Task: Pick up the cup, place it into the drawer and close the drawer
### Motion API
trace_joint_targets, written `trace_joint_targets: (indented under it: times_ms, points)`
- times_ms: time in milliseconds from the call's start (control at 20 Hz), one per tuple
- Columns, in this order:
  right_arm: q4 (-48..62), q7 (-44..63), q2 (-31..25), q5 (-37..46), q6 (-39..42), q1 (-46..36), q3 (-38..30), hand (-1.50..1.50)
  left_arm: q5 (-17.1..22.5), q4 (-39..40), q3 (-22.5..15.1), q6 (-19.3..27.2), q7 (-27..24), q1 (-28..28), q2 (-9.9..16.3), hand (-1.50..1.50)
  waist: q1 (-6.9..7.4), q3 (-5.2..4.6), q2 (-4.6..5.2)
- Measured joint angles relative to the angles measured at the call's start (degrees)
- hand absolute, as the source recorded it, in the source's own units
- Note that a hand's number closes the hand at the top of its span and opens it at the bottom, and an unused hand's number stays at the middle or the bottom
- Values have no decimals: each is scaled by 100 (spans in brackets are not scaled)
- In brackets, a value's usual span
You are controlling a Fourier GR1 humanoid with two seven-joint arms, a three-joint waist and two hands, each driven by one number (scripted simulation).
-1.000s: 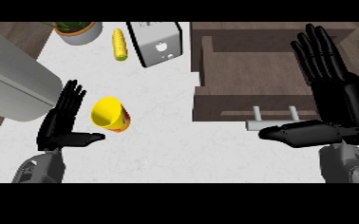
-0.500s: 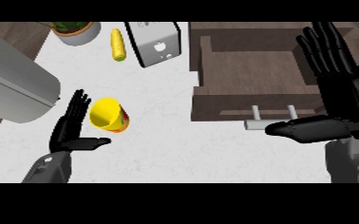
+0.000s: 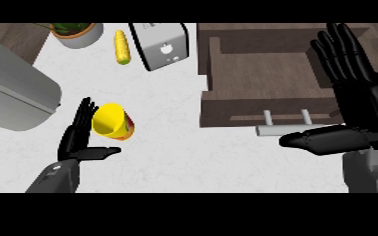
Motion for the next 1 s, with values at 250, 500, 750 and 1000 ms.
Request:
trace_joint_targets:
  times_ms: [250, 500, 750, 1000]
  points:
    - [43, -10, -34, -75, 58, -20, -57, -150, -80, 199, -4, 91, -193, -71, -29, -150, -32, -6, 16]
    - [-30, 180, -60, -69, 3, -144, -59, -150, -104, 298, 8, 51, -203, -237, -13, -150, -48, -9, 22]
    - [-20, 107, -67, -78, 60, -65, -63, -150, -100, 348, 9, -132, -133, -398, -80, -150, -70, -9, 32]
    - [24, 151, -164, -156, 121, -88, -172, -150, -93, 228, -26, -448, -165, -404, -196, 150, -71, -9, 33]
